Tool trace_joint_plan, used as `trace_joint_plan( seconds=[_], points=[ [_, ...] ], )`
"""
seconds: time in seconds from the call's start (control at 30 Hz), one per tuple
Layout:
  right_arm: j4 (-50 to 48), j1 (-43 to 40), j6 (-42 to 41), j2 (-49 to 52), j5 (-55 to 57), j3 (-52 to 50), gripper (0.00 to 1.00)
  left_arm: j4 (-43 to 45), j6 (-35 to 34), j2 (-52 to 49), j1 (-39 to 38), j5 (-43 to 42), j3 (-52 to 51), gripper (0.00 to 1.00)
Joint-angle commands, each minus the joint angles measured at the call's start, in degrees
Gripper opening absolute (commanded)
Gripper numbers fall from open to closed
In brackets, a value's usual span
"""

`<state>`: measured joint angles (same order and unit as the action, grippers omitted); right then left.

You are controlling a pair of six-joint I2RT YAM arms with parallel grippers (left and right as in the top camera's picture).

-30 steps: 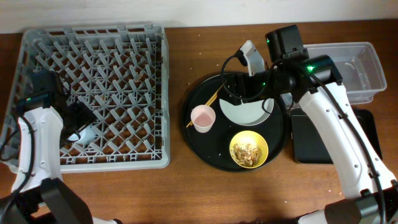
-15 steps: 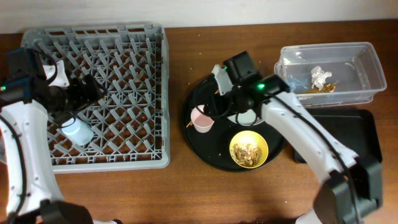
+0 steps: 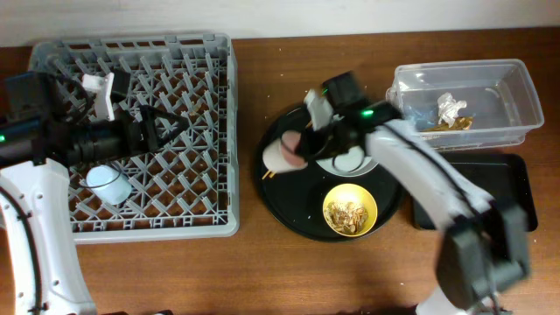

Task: Sort waste into correct bins and load items into the dishwasher rack
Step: 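Grasp the pink cup with right gripper and pass to left gripper, then place the pink cup upside down in the rack with left gripper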

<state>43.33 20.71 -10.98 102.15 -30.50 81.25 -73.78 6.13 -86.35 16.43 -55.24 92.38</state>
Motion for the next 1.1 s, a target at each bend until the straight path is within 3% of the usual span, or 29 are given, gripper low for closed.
trace_joint_plan(
  seconds=[0.0,0.13,0.3,0.43,0.53,0.63,0.7,0.73,0.77,0.8,0.83,0.9,0.97,1.07],
  points=[
    [-3.67,-3.89,5.27,-12.52,-26.16,3.41,0.04,2.05,1.29,0.66,-3.15,-13.88,0.72,0.99],
    [-11.5,-3.82,5.25,-16.17,-40.33,3.41,0.04,6.29,1.27,0.66,-11.47,-21.38,0.72,0.99],
    [-13.44,-3.85,5.2,-15.47,-40.85,3.41,0.04,10.64,1.29,0.66,-17.03,-31.67,0.72,0.99],
    [-16.63,-2.97,4.74,-15.37,-41.13,3.41,0.04,11.67,1.29,0.66,-21.99,-32.26,0.72,0.98],
    [-20.7,-1.9,4.09,-15.37,-42.95,3.41,0.04,11.65,1.29,0.66,-25.0,-28.48,0.72,0.89],
    [-21.53,-1.9,2.99,-15.37,-42.82,3.41,0.05,11.67,1.29,0.66,-25.38,-28.48,0.72,0.72],
    [-21.51,-1.9,2.99,-15.37,-42.82,3.41,0.25,12.79,1.27,0.66,-25.38,-28.28,0.72,0.56],
    [-21.51,-1.92,2.99,-15.37,-42.82,3.41,0.41,13.35,1.25,0.66,-25.38,-28.04,0.72,0.55],
    [-21.51,-1.95,2.99,-15.39,-42.82,3.41,0.57,13.84,1.25,0.66,-25.35,-26.27,0.74,0.55],
    [-21.51,-2.45,2.95,-15.39,-42.77,3.41,0.65,13.79,0.46,0.68,-25.09,-23.1,0.9,0.54],
    [-21.49,-3.37,2.38,-15.39,-42.69,3.41,0.72,13.75,-1.31,0.81,-24.35,-19.45,1.05,0.53],
    [-20.74,-7.37,-0.13,-15.54,-41.18,3.41,0.76,13.46,-5.49,2.05,-21.64,-9.77,1.07,0.52],
    [-14.56,-11.8,-2.51,-15.65,-35.98,3.41,0.77,10.21,-8.57,5.62,-15.93,8.41,1.2,0.53],
    [5.11,-11.93,-3.04,-15.63,-10.67,3.41,0.78,3.34,-13.07,9.9,-10.54,42.66,1.2,0.53]
  ],
)
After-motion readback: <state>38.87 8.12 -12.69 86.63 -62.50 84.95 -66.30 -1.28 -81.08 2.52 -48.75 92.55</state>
